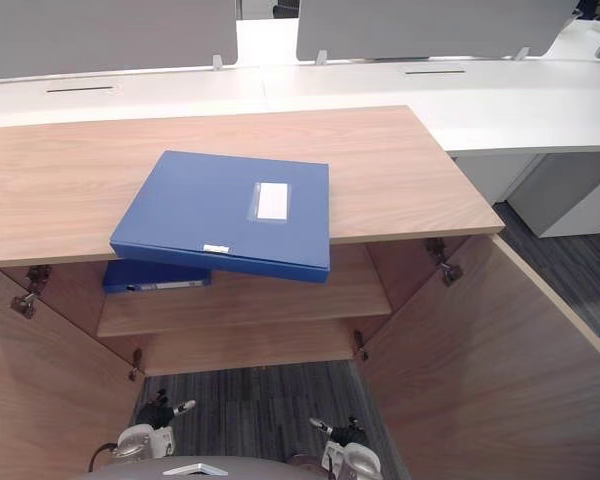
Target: Walk over to the cabinet, pick up the folder, carry it to the office cabinet, place the folder inside the office cabinet, then close the office cabinet door
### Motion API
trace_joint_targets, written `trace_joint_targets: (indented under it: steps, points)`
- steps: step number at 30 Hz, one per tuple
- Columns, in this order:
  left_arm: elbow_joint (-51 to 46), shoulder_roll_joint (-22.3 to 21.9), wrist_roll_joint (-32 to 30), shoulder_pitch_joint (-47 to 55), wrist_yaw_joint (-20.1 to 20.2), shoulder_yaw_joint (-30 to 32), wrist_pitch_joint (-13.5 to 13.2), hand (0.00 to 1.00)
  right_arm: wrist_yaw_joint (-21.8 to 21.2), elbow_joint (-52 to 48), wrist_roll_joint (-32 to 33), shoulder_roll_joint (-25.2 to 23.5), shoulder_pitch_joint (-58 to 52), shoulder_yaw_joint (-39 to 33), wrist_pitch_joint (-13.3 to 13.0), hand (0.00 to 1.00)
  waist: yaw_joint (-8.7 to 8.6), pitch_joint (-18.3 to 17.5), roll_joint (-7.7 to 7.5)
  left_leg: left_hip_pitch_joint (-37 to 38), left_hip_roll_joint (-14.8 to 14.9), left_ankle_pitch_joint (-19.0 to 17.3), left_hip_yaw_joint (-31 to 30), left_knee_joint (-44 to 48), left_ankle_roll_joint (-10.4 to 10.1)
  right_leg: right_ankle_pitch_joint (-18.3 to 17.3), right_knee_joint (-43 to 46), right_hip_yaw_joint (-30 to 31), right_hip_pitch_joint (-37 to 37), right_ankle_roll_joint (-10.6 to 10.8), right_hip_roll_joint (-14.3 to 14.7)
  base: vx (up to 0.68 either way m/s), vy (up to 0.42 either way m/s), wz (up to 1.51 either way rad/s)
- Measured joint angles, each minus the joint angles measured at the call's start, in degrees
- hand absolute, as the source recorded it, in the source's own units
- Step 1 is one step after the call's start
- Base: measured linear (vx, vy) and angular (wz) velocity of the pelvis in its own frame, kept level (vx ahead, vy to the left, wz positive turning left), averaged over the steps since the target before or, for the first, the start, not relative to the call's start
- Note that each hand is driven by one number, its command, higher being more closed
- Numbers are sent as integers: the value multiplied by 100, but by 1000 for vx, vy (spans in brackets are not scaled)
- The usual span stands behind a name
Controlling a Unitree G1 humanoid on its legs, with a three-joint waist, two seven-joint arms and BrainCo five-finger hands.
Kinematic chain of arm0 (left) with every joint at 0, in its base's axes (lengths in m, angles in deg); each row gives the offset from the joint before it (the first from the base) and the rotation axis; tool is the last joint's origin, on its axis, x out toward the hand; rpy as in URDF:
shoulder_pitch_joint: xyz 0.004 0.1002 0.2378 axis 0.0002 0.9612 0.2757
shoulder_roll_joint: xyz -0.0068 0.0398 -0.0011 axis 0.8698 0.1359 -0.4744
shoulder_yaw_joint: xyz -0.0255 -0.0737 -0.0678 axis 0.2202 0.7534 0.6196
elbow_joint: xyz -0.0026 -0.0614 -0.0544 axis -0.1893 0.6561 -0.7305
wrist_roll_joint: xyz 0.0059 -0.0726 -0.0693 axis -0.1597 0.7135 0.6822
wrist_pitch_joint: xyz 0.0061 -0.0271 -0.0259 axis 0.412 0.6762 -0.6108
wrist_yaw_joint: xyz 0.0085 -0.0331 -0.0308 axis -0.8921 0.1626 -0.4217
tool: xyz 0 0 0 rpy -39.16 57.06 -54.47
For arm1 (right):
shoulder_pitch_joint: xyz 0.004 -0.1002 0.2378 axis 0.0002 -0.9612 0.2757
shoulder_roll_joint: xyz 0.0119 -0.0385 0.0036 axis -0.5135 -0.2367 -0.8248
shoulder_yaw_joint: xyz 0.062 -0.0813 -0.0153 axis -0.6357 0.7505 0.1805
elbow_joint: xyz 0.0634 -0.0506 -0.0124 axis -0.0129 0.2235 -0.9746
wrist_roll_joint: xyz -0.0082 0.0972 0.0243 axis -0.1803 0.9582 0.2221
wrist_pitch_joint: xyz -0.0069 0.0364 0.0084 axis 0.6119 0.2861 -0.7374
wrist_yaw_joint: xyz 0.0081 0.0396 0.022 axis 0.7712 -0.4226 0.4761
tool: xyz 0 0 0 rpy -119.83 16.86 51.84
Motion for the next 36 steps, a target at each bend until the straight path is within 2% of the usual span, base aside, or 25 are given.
trace_joint_targets:
  steps: [3, 5, 10, 15, 19, 22, 26, 36]
  points:
    - [-4, 196, -40, -1, 112, -289, -6, 0, -32, 62, 1, 65, 13, 54, -1, 0, 1, -10, -2, 46, -67, 74, -3, -152, 60, 91, -99, 47, 2, 22, -17, -59, 32, -4]
    - [-19, 547, -331, 74, 294, -493, -9, 0, -125, 87, 0, 133, 42, 244, -1, 0, -17, -17, -18, 55, -105, 140, -4, -253, 86, 153, -164, 66, -12, 43, -25, -59, 27, -3]
    - [-172, 1057, -478, 153, 343, -452, -9, 0, -218, 92, -1, 178, 93, 356, 8, 0, -6, -35, -12, 42, -143, 209, -51, -358, 96, 173, -206, 67, -71, 47, -31, -37, 3, 3]
    - [-1752, 1250, -482, 364, 131, -421, -44, 0, -231, 86, 0, 192, 109, 400, 0, 0, 13, -51, 31, 1, -159, 211, -221, -361, 96, 173, -275, -35, -24, 47, -38, 15, -11, 10]
    - [-3246, 1615, -425, 480, 15, -441, -256, 0, -172, 75, 0, 195, 94, 440, -6, 0, 28, -46, 71, -16, -160, 213, -364, -362, 93, 169, -328, -129, 39, 42, -33, 30, -19, 12]
    - [-4156, 1629, -324, 551, -138, -574, -410, 0, -154, 47, -2, 195, 25, 443, -6, 0, 48, -46, 92, 3, -168, 213, -422, -362, 93, 172, -366, -134, 133, 37, -35, 43, -10, 8]
    - [-5145, 1617, -198, 703, -141, -896, -614, 0, -155, -51, -4, 194, -36, 447, -7, 0, 56, -50, 86, 51, -169, 212, -505, -365, 94, 169, -396, -148, 214, 26, -33, -9, -14, 4]
    - [-5946, 1617, -100, 1083, -148, -955, -753, 0, -156, -139, -6, 173, -141, 501, -2, 0, 103, -87, 26, 124, -168, 213, -529, -374, 95, 189, -400, -143, 278, 1, -37, -34, -9, 0]
